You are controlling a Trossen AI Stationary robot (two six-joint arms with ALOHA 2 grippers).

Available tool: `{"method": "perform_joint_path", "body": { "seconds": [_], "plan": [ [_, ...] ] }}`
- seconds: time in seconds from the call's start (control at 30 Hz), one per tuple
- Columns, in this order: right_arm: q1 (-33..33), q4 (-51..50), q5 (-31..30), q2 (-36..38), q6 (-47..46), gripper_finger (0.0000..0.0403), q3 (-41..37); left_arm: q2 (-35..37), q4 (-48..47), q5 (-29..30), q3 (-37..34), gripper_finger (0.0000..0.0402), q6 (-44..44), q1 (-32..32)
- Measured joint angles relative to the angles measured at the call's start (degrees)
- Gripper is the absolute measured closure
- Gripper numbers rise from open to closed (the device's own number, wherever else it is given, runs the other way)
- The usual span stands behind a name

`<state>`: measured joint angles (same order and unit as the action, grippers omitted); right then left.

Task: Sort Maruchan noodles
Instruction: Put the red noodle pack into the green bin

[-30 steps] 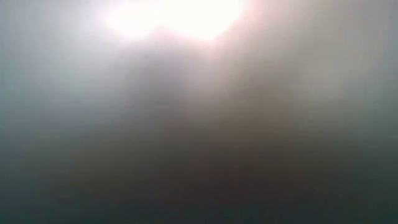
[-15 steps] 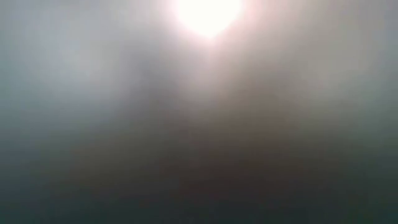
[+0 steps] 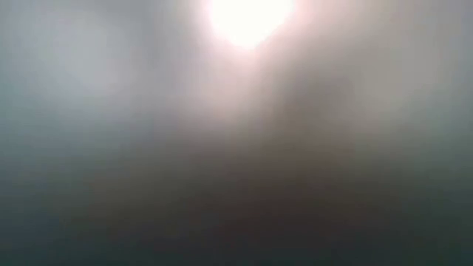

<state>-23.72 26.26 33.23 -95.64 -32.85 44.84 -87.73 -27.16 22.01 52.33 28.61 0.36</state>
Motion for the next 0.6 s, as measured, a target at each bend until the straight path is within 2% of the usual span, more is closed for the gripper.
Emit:
{"method": "perform_joint_path", "body": {
  "seconds": [0.17, 0.3, 0.47, 0.6],
  "plan": [
    [1.5, -3.6, 4.0, 4.5, 0.4, 0.0335, 0.0, 5.5, -7.2, 6.3, -0.1, 0.0327, 2.9, -0.1],
    [4.9, -3.8, 6.0, 8.3, -0.1, 0.0335, 0.0, 9.1, -9.3, 10.5, -0.4, 0.0327, 4.1, 0.0],
    [13.1, -0.7, 5.2, 11.9, 0.0, 0.0335, 0.0, 10.5, -9.0, 13.6, -0.5, 0.0327, 4.0, 0.0],
    [21.3, -0.3, 0.6, 12.4, 1.4, 0.0335, 0.0, 10.1, -9.0, 14.8, -0.5, 0.0327, 3.8, 0.0]
  ]
}}
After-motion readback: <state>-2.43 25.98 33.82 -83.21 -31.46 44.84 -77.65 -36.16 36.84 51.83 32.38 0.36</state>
